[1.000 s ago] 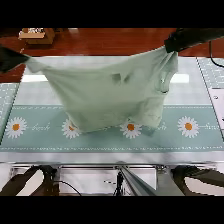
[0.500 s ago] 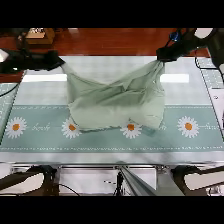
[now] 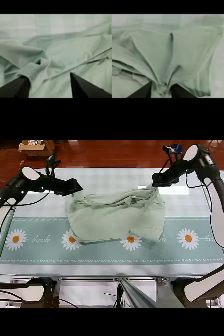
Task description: Fold the shirts.
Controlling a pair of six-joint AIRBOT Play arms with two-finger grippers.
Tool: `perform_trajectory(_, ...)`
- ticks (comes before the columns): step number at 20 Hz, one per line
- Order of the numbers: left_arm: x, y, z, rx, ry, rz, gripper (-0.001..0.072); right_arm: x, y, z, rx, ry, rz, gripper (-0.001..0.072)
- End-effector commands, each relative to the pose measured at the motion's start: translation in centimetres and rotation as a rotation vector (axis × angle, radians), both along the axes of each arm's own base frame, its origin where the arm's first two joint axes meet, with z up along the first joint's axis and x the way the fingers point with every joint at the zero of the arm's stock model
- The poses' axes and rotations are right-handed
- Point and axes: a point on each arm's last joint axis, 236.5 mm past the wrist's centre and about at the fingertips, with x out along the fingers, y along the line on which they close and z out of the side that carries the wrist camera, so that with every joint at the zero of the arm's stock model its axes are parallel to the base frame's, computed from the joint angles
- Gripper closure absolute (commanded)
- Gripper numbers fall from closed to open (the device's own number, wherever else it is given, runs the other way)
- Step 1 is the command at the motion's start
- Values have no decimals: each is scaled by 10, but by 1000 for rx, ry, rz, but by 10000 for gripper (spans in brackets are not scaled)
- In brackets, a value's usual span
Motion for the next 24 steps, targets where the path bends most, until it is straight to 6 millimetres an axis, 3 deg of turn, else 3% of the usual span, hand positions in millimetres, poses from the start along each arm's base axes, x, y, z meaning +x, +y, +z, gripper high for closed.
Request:
perform_trajectory(1,-26,27,15,-6,124,-76,135,-14,-14,32,2,-21,81,351)
perform_trajectory(2,-33,45,25,-20,149,-64,136,-14,-34,46,-5,-45,44,351)
perform_trajectory(4,-48,81,35,-40,187,-17,161,-27,-76,56,-2,-13,-41,351)
perform_trajectory(5,-58,93,34,-52,206,11,205,-41,-97,51,12,44,-81,351)
perform_trajectory(7,-86,104,18,-68,259,39,205,-69,-120,36,91,162,-140,350)
perform_trajectory(10,-138,92,-23,-104,391,22,205,-99,-130,20,258,239,-229,350)
perform_trajectory(12,-160,78,-43,-144,446,-8,205,-112,-136,9,280,245,-267,350)
perform_trajectory(15,-170,68,-62,-161,466,3,205,-126,-140,-6,269,246,-297,351)
perform_trajectory(19,-173,71,-88,-135,474,42,204,-135,-135,-20,276,268,-306,351)
perform_trajectory(24,-166,52,-104,-165,495,43,204,-134,-133,-20,288,264,-303,351)
